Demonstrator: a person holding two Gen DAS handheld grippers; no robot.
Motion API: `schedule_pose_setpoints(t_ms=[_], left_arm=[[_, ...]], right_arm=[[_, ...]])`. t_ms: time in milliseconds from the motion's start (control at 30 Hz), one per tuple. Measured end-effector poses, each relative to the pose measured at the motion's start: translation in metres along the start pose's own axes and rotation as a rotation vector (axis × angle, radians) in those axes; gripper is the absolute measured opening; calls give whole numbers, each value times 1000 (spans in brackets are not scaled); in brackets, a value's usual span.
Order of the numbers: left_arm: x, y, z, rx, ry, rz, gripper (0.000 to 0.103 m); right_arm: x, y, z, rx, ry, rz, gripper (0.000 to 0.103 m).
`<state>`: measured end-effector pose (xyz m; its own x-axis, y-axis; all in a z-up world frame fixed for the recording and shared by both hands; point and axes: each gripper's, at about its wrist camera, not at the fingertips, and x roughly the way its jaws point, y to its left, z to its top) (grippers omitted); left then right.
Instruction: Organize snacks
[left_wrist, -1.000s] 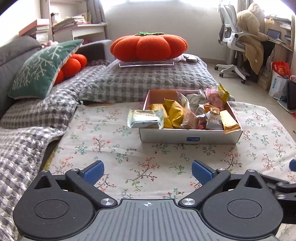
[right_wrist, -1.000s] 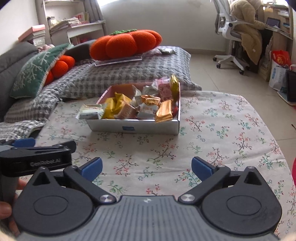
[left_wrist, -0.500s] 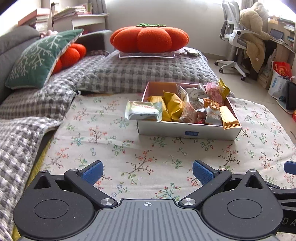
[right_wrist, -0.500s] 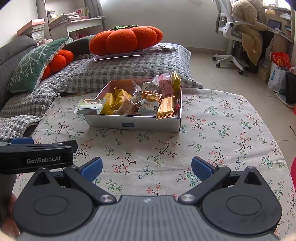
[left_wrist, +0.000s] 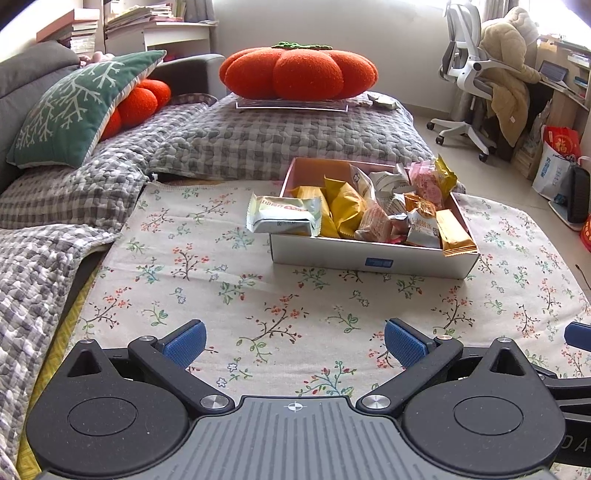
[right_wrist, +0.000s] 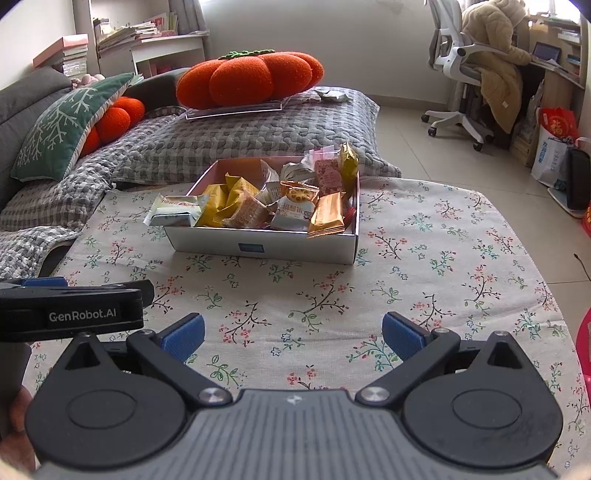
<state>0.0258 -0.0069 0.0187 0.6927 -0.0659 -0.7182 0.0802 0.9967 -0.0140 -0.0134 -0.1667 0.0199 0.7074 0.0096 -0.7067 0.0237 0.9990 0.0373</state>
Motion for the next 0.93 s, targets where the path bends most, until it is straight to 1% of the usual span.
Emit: schedule_pose_setpoints(t_ms=[200, 933], left_arm=[[-1, -1, 0, 8, -4, 11, 103], [2, 0, -2, 1, 16, 8, 103]], right_arm=[[0, 1, 0, -3, 0, -1, 103], [1, 2, 0, -4, 1, -2, 103]])
